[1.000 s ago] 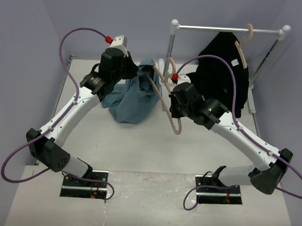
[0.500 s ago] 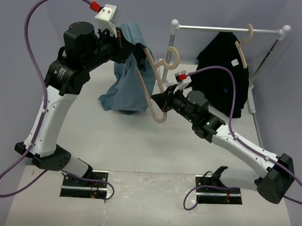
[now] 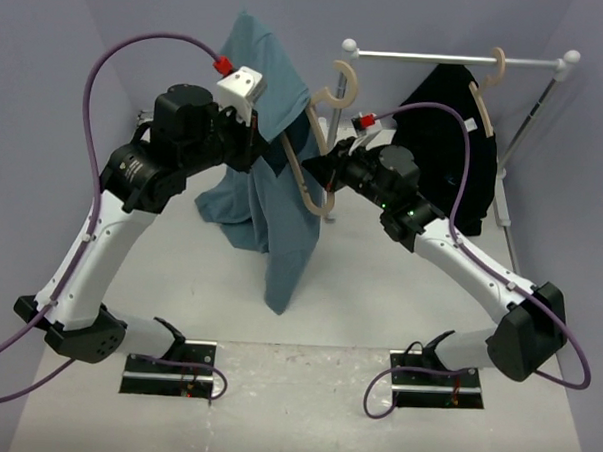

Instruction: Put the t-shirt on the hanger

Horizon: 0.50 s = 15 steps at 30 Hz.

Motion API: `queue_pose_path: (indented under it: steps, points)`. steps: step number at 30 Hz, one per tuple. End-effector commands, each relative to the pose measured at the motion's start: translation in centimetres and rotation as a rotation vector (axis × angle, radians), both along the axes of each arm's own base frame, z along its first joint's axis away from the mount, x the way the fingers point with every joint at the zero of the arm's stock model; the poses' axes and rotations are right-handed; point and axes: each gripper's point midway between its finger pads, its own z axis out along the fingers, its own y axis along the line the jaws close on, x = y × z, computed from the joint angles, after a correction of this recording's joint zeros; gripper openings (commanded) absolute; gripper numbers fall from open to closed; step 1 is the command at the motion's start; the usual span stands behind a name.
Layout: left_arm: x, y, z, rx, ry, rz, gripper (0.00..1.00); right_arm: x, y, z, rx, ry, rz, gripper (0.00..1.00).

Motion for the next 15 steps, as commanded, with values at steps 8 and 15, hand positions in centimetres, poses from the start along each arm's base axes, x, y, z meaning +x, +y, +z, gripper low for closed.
queue_pose_path:
  steps: [8,15]
  points:
    - [7.6,9.8,4.0,0.035,-0.123,0.609,0.62,-4.4,-4.5,-1.1,-0.12,-0.161,0.057,0.0]
    - [9.3,0.2,6.2,0.018,-0.322,-0.011,1.0,-5.3,-8.3,-3.9,-0.236,-0.203,0.21,0.0]
